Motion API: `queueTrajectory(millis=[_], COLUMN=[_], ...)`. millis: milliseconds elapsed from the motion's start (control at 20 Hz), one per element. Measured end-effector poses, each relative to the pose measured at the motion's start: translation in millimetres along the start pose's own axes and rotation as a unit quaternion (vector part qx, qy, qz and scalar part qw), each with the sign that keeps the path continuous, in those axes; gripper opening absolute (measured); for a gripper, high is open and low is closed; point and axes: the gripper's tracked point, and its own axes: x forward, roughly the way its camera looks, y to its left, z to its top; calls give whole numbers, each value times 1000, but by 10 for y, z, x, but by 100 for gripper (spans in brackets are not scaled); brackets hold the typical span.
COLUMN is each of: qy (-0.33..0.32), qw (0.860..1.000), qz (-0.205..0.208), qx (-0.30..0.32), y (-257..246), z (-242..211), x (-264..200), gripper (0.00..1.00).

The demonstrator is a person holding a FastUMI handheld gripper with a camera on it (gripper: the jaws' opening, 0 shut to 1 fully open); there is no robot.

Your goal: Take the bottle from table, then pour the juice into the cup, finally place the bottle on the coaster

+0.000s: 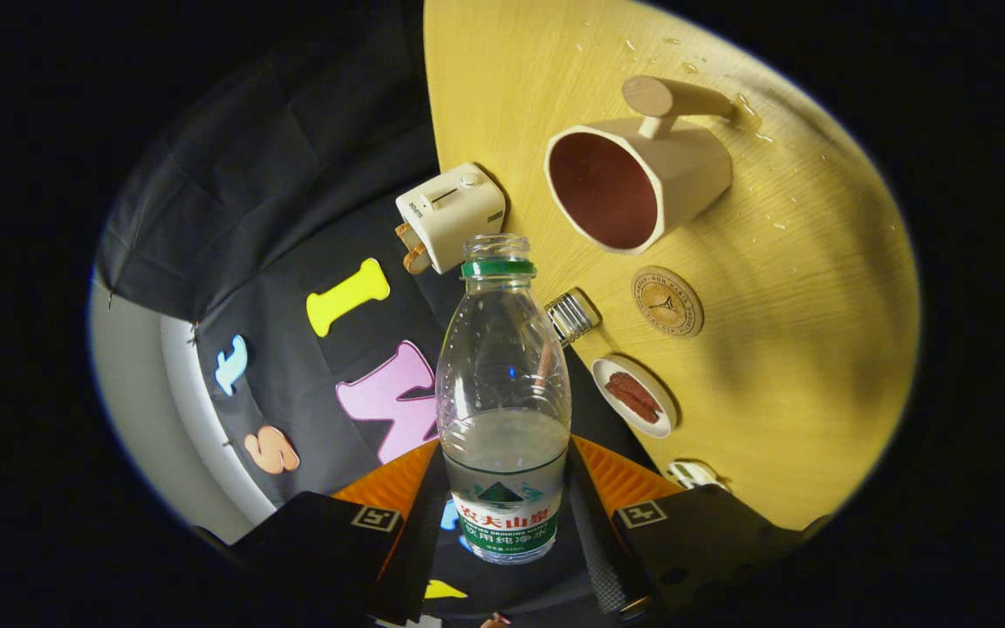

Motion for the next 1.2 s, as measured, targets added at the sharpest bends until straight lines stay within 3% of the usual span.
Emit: queueTrajectory(millis=[150, 300, 450, 600, 700, 950, 1200], qy=[4, 6, 8, -4, -24, -95, -148], qw=[995, 978, 949, 910, 873, 754, 616], qz=[-2, 4, 8, 7, 3, 4, 0], qx=[-104, -211, -314, -415, -487, -650, -774], y=[-106, -135, -117, -101, -57, 249, 427], z=[-11, -51, -115, -121, -103, -161, -330], x=[-31, -41, -44, -51, -51, -8, 172], gripper=[74, 74, 74, 74, 74, 74, 74])
